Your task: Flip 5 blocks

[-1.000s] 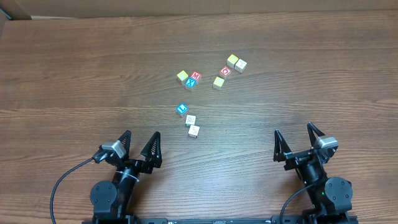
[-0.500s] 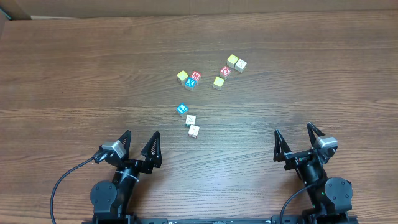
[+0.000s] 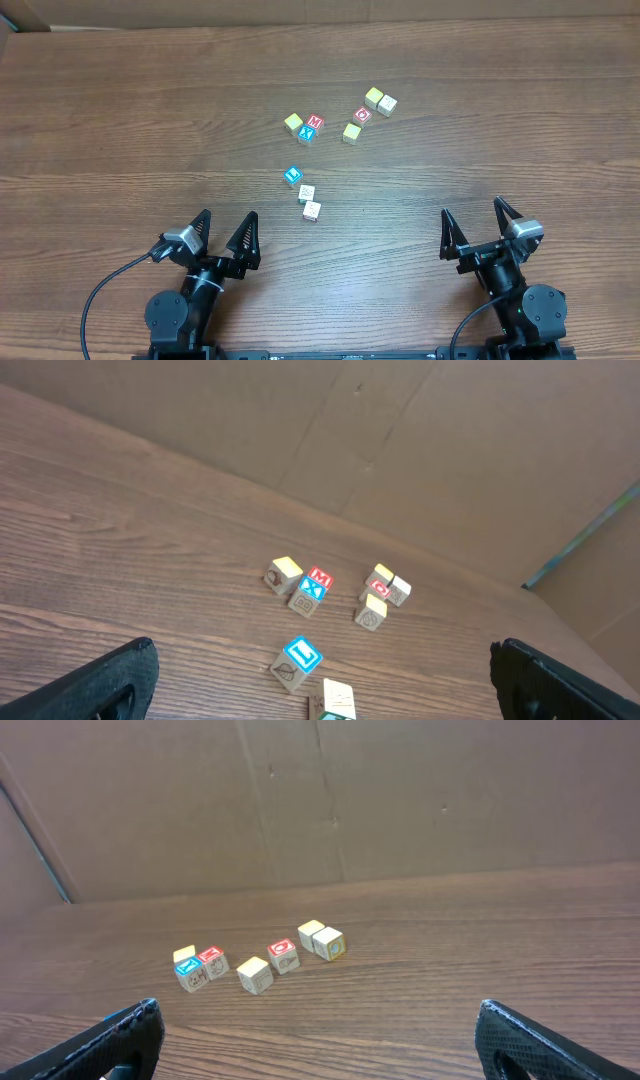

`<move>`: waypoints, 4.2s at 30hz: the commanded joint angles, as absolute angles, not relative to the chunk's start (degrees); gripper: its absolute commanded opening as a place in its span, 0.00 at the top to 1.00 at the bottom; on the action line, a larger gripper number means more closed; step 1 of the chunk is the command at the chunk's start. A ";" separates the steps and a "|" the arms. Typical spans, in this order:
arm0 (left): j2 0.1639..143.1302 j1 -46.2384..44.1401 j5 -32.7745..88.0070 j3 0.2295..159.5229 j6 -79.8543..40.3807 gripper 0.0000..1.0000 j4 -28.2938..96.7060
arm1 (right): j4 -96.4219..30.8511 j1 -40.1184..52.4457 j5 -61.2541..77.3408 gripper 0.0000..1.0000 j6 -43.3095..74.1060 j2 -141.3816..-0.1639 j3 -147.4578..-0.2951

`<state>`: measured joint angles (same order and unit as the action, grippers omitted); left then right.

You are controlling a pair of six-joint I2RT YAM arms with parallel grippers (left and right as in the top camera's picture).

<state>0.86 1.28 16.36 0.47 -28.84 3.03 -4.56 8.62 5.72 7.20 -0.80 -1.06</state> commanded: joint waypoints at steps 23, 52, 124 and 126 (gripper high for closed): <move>0.25 1.80 17.43 0.32 -29.61 0.00 2.92 | -4.34 8.38 6.07 0.00 6.13 -0.16 -0.45; 0.25 1.80 17.43 0.32 -29.58 0.00 2.92 | -4.34 8.38 6.07 0.00 6.13 -0.16 -0.45; 0.25 1.80 17.43 0.32 -29.61 0.00 2.92 | -4.34 8.38 6.07 0.00 6.13 -0.16 -0.45; 0.25 1.80 17.43 0.32 -29.58 0.00 2.92 | -4.34 8.38 6.07 0.00 6.13 -0.16 -0.45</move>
